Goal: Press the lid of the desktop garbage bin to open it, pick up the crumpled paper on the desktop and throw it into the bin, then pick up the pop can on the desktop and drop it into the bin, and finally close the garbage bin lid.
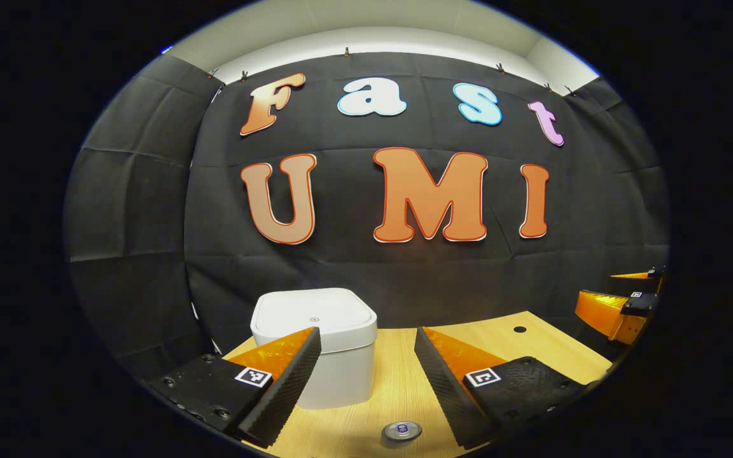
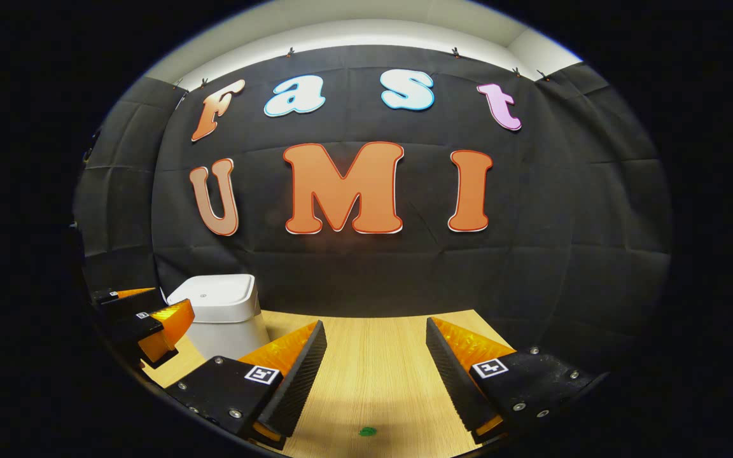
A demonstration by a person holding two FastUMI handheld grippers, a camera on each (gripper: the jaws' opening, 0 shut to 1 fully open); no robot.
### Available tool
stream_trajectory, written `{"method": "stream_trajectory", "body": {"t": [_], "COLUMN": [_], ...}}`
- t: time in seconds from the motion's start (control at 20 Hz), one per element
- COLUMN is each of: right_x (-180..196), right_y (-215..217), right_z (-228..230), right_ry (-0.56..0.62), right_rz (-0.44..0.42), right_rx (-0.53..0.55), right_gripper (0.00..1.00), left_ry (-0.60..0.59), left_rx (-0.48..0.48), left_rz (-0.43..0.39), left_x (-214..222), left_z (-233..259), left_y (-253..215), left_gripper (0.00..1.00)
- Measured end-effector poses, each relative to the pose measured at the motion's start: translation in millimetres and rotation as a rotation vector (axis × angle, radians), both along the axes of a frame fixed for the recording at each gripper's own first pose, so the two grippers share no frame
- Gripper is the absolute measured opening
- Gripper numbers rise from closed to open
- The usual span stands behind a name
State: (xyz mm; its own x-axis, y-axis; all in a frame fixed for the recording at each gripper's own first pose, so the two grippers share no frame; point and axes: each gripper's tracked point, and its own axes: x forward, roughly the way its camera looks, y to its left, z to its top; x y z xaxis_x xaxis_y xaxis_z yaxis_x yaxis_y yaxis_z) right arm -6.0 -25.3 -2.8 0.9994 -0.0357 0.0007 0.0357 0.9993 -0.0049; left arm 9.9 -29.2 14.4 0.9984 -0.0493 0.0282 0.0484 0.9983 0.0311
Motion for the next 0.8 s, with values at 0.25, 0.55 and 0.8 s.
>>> {"method": "stream_trajectory", "body": {"t": [0.25, 0.55, 0.8], "right_x": [0.1, 1.3, 4.4], "right_y": [-5.1, -7.8, -4.9], "right_z": [-3.5, -0.2, 1.7], "right_ry": [0.010, 0.002, -0.004], "right_rz": [-0.010, -0.023, -0.018], "right_rx": [0.003, -0.007, -0.016], "right_gripper": [0.94, 0.94, 0.94], "left_ry": [0.008, 0.012, 0.007], "left_rx": [-0.004, -0.004, 0.007], "left_rz": [-0.014, 0.001, 0.014], "left_x": [3.4, 5.3, 7.5], "left_z": [-3.4, -3.3, -1.0], "left_y": [-4.5, 3.0, 10.2], "left_gripper": [0.94, 0.94, 0.94]}}
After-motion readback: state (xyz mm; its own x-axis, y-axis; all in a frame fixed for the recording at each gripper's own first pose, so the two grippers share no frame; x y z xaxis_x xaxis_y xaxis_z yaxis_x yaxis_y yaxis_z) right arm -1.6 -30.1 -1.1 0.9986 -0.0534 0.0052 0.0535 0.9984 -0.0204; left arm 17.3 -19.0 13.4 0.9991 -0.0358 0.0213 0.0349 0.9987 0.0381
